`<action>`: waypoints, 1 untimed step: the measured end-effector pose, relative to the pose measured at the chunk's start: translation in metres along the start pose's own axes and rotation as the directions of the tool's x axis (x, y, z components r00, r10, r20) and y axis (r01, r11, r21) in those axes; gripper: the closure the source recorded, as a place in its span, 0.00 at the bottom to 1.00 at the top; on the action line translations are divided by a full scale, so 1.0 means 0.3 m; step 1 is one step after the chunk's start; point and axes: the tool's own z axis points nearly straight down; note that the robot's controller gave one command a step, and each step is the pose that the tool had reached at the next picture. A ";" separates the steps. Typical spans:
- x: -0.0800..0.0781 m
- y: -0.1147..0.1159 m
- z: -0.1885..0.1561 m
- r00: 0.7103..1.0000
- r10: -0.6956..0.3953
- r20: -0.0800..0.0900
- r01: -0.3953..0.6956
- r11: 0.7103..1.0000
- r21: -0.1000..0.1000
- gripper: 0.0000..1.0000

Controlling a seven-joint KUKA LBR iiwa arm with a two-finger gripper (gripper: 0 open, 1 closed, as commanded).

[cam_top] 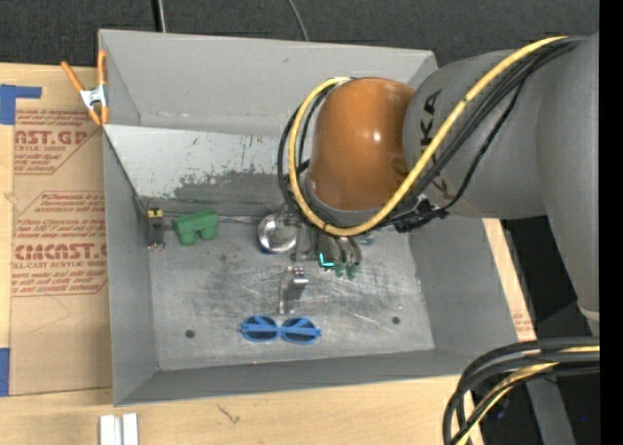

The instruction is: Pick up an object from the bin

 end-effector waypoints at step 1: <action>0.095 -0.172 0.332 0.994 0.108 0.017 -0.108 0.994 -0.005 0.00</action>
Offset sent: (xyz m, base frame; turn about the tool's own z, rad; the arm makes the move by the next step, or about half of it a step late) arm -0.0311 -0.0515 -0.0991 0.1033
